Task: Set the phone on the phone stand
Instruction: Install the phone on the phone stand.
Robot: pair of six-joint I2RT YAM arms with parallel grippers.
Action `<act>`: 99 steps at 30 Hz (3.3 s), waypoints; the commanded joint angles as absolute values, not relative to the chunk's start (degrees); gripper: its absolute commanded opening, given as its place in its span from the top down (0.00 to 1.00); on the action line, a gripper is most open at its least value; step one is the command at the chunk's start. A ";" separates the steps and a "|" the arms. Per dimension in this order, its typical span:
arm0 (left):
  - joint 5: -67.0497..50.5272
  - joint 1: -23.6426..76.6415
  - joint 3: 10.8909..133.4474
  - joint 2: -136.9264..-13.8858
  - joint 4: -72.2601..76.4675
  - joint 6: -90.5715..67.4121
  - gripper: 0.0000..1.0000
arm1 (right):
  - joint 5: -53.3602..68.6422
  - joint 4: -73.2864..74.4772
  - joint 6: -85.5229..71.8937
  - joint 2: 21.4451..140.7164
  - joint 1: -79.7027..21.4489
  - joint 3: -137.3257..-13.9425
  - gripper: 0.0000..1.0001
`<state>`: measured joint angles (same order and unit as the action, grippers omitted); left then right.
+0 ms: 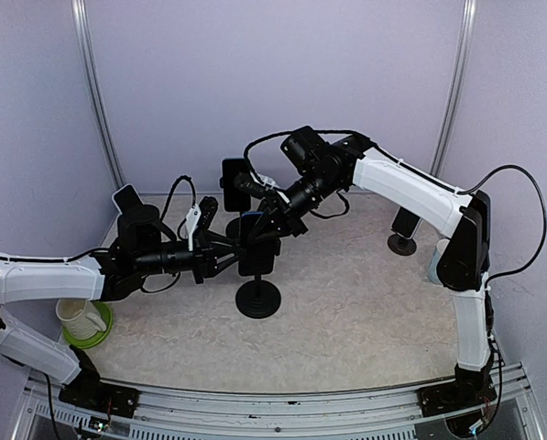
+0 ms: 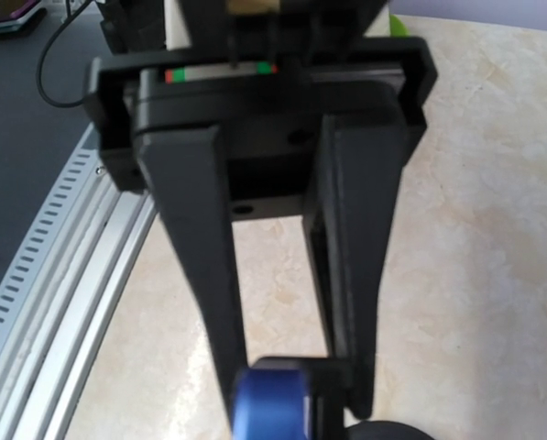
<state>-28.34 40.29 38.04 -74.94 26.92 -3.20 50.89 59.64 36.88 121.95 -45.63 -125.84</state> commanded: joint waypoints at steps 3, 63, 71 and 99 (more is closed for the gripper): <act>-32.27 40.08 37.05 -73.67 33.64 -2.30 0.97 | 53.48 56.66 34.91 122.07 -46.40 -128.32 1.00; -28.22 40.70 30.76 -72.41 43.72 -11.92 1.00 | 50.27 19.01 9.63 94.24 -42.10 -87.27 0.27; -27.72 40.65 30.78 -73.65 44.79 -17.13 1.00 | 53.67 9.81 4.91 91.91 -41.92 -74.59 0.30; -30.45 41.84 27.57 -73.82 50.61 -20.83 1.00 | 56.70 -1.28 -1.89 100.83 -41.92 -72.92 0.60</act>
<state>-28.14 41.19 26.98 -74.04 46.70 -17.96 53.19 0.05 -0.80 99.53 -42.11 -70.28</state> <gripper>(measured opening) 0.232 0.428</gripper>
